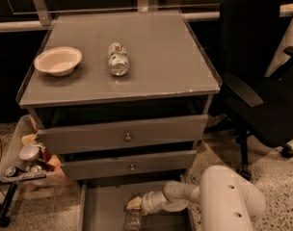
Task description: Place water bottle into bottom drawer
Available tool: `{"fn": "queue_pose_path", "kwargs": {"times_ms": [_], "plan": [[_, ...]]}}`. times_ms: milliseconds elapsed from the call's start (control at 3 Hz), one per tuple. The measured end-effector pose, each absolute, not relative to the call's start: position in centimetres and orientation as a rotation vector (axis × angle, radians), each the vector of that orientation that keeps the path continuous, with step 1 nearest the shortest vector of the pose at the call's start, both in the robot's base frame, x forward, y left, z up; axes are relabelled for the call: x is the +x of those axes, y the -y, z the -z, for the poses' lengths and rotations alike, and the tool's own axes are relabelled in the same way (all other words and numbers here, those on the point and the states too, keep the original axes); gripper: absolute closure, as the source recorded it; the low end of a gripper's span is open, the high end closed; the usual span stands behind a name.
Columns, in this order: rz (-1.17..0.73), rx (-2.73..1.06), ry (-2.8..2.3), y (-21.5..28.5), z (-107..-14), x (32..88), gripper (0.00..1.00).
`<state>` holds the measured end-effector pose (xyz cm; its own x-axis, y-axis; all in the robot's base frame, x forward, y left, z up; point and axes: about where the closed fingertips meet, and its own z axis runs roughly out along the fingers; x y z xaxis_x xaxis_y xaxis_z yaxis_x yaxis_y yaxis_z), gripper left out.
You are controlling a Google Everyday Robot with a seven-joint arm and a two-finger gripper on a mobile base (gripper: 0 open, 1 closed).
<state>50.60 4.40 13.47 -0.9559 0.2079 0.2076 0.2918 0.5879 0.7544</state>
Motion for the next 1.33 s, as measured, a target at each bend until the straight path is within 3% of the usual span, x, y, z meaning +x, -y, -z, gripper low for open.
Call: {"fn": "queue_pose_path", "kwargs": {"times_ms": [1000, 1333], "plan": [[1.316, -0.428, 2.712, -4.41, -13.47, 50.60, 0.12], [1.316, -0.428, 2.712, -4.41, -13.46, 50.59, 0.00]]}}
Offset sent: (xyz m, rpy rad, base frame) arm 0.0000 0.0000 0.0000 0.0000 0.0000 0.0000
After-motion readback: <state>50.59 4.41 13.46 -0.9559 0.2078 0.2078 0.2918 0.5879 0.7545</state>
